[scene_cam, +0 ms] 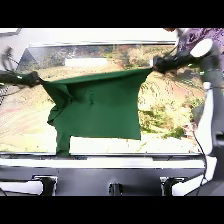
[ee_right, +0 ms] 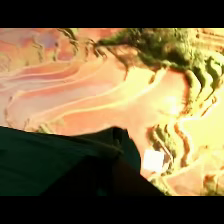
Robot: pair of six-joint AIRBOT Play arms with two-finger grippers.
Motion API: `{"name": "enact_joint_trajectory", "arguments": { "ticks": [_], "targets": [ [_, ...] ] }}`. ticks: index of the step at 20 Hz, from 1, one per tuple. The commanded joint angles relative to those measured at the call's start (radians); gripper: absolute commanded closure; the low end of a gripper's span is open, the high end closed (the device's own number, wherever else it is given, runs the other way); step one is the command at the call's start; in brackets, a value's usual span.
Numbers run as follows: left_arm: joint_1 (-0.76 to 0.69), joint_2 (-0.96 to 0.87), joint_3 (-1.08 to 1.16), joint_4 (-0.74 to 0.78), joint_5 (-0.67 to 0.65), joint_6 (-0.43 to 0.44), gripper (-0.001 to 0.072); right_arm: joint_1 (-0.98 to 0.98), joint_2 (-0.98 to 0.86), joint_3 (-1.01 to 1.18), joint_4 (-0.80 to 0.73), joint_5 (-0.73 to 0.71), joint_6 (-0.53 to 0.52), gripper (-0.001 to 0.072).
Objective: Fold the clothes and pants, and hang the long-sleeved shirts on hangers.
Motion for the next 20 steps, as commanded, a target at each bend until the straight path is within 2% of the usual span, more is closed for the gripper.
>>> {"name": "enact_joint_trajectory", "arguments": {
  "ticks": [1,6,7,8,9,10,11,12,13,14,16,17,18,19,20],
  "targets": [
    [-0.034,-0.163,-0.01,-0.015,0.09,0.018,0.0688,0.0,-0.184,-0.002,0.002,-0.024,0.031,0.068],
    [-0.043,-0.22,-0.01,-0.014,0.085,-0.013,0.0681,0.0,-0.254,-0.003,0.003,-0.063,0.114,0.068],
    [-0.042,-0.219,-0.01,-0.014,0.085,-0.021,0.0633,0.001,-0.253,-0.002,0.005,-0.072,0.127,0.0679],
    [-0.038,-0.219,0.0,-0.014,0.072,-0.034,0.051,0.001,-0.251,-0.002,0.022,-0.071,0.127,0.0677],
    [-0.033,-0.219,0.016,-0.014,0.047,-0.035,0.036,0.001,-0.25,-0.002,0.045,-0.063,0.127,0.0641],
    [-0.024,-0.217,0.04,-0.014,0.01,-0.034,0.0254,0.001,-0.246,-0.002,0.065,-0.046,0.127,0.055],
    [-0.011,-0.215,0.071,-0.014,-0.039,-0.034,0.0169,-0.001,-0.238,-0.001,0.075,-0.015,0.126,0.0489],
    [0.005,-0.209,0.105,-0.013,-0.091,-0.034,0.0127,-0.002,-0.225,0.002,0.076,0.023,0.114,0.0434],
    [0.025,-0.2,0.135,-0.013,-0.14,-0.034,0.0108,-0.011,-0.201,0.003,0.077,0.063,0.082,0.0351],
    [0.05,-0.181,0.154,-0.013,-0.181,-0.034,0.008,-0.026,-0.174,0.003,0.077,0.096,0.048,0.0308],
    [0.105,-0.128,0.155,-0.014,-0.217,-0.061,0.008,-0.064,-0.108,0.003,0.078,0.154,-0.017,0.0289],
    [0.137,-0.095,0.146,-0.014,-0.232,-0.072,0.008,-0.089,-0.075,0.002,0.078,0.186,-0.033,0.0255],
    [0.166,-0.059,0.121,-0.014,-0.239,-0.08,0.008,-0.111,-0.047,0.002,0.078,0.225,-0.045,0.012],
    [0.199,-0.011,0.07,-0.015,-0.239,-0.08,0.008,-0.136,-0.02,0.002,0.077,0.29,-0.079,0.0083],
    [0.236,0.044,-0.005,-0.018,-0.237,-0.079,0.0081,-0.162,0.002,-0.001,0.069,0.375,-0.127,0.0084]
  ]
}}
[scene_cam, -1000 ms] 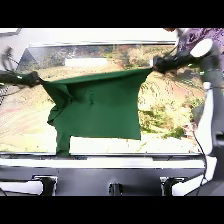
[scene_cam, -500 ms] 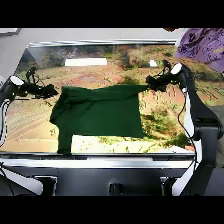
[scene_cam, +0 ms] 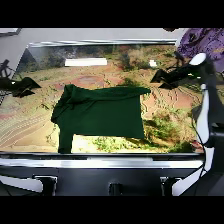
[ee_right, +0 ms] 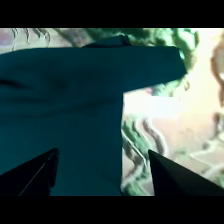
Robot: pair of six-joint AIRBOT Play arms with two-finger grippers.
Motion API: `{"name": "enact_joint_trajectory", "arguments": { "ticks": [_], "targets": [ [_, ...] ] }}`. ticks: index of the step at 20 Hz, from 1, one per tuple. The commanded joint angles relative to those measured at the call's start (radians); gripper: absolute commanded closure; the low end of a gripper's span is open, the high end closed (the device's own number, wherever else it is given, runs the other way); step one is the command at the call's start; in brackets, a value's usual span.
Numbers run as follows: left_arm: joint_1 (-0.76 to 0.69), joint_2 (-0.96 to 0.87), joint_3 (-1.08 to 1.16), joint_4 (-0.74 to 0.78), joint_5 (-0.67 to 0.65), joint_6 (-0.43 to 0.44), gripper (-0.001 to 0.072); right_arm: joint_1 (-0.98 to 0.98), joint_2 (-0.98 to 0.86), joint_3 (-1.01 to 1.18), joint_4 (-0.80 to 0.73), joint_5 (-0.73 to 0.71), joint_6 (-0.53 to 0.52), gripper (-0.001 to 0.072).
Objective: Fold the clothes and pants, and hang the long-sleeved shirts on hangers.
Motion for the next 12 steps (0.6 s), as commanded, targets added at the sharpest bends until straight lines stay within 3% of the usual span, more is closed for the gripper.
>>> {"name": "enact_joint_trajectory", "arguments": {
  "ticks": [1,2,7,12],
  "targets": [
    [0.122,0.158,-0.178,-0.014,-0.029,-0.016,0.0081,-0.093,0.093,-0.028,0.026,0.207,-0.108,0.0088],
    [0.165,0.217,-0.291,-0.033,-0.014,-0.015,0.0082,-0.131,0.122,-0.076,0.082,0.207,-0.137,0.013],
    [0.31,0.443,-0.78,-0.058,0.092,-0.016,0.0084,-0.2,0.297,-0.576,0.093,0.129,-0.232,0.0138],
    [0.312,0.49,-0.95,-0.063,0.11,0.005,0.0084,-0.132,0.385,-1.015,0.148,-0.023,-0.33,0.0139]
  ]
}}
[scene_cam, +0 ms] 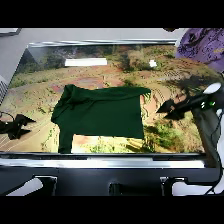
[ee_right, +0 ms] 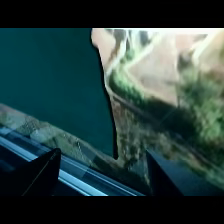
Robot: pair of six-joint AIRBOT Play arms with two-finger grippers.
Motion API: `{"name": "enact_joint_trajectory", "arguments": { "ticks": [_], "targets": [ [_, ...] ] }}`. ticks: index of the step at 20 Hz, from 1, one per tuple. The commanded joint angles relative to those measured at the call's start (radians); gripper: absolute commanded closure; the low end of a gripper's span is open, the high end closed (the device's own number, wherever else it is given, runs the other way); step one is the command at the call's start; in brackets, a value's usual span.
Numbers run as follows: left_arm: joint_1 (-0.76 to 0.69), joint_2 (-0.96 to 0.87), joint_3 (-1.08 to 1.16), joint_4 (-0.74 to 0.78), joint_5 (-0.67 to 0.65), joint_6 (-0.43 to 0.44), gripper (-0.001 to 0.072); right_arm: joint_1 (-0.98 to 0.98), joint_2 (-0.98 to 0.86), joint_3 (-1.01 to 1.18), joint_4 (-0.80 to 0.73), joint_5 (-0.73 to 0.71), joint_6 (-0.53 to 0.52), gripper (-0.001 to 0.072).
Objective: Fold the clothes and pants, and hang the long-sleeved shirts on hangers.
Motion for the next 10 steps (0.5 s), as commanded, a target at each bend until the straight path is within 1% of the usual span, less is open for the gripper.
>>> {"name": "enact_joint_trajectory", "arguments": {
  "ticks": [1,5,10],
  "targets": [
    [0.015,0.036,-0.11,-0.007,0.021,0.021,0.0084,0.048,0.054,-0.273,0.047,-0.107,-0.083,0.0139],
    [0.015,0.036,-0.11,-0.031,0.043,0.028,0.0084,0.145,0.055,-0.369,0.059,-0.209,-0.092,0.0139],
    [0.015,0.036,-0.11,-0.059,0.053,0.05,0.0084,0.229,0.055,-0.385,0.074,-0.304,-0.064,0.0143]
  ]
}}
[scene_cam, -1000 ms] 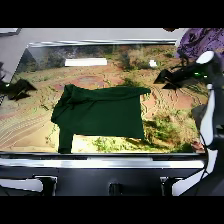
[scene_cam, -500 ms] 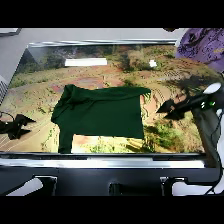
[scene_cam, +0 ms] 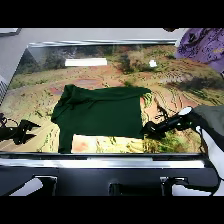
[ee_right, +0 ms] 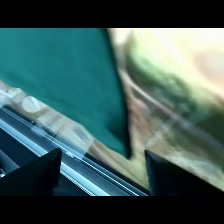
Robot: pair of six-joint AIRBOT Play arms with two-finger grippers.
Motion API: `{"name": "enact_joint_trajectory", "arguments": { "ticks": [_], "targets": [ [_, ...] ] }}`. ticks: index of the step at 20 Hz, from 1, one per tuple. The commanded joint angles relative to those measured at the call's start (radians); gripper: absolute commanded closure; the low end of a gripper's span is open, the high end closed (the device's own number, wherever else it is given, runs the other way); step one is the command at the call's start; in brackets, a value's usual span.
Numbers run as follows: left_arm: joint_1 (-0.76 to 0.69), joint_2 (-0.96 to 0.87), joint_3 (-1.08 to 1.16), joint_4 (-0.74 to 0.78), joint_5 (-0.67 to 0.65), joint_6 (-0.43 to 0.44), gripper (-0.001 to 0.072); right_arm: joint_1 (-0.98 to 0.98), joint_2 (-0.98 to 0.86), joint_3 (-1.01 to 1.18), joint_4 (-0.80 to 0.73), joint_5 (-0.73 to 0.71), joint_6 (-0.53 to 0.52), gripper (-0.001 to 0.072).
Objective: Fold the clothes and pants, and hang the long-sleeved shirts on hangers.
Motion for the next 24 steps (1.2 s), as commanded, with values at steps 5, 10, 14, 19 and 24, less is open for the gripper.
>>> {"name": "enact_joint_trajectory", "arguments": {
  "ticks": [5,10,14,19,24],
  "targets": [
    [0.001,0.001,-0.004,-0.014,0.014,0.03,0.0084,0.098,0.001,-0.023,0.047,-0.119,0.023,0.0366],
    [-0.064,-0.016,-0.006,-0.08,0.072,0.09,0.0084,0.1,0.02,-0.023,0.084,-0.122,0.024,0.068],
    [-0.174,-0.095,-0.006,-0.155,0.159,0.135,0.0084,0.1,0.076,-0.023,0.084,-0.137,0.058,0.068],
    [-0.29,-0.196,-0.005,-0.311,0.207,0.225,0.0084,0.1,0.119,-0.023,0.081,-0.136,0.084,0.068],
    [-0.362,-0.232,-0.005,-0.313,0.221,0.226,0.0085,0.1,0.123,-0.022,0.085,-0.137,0.098,0.0679]
  ]
}}
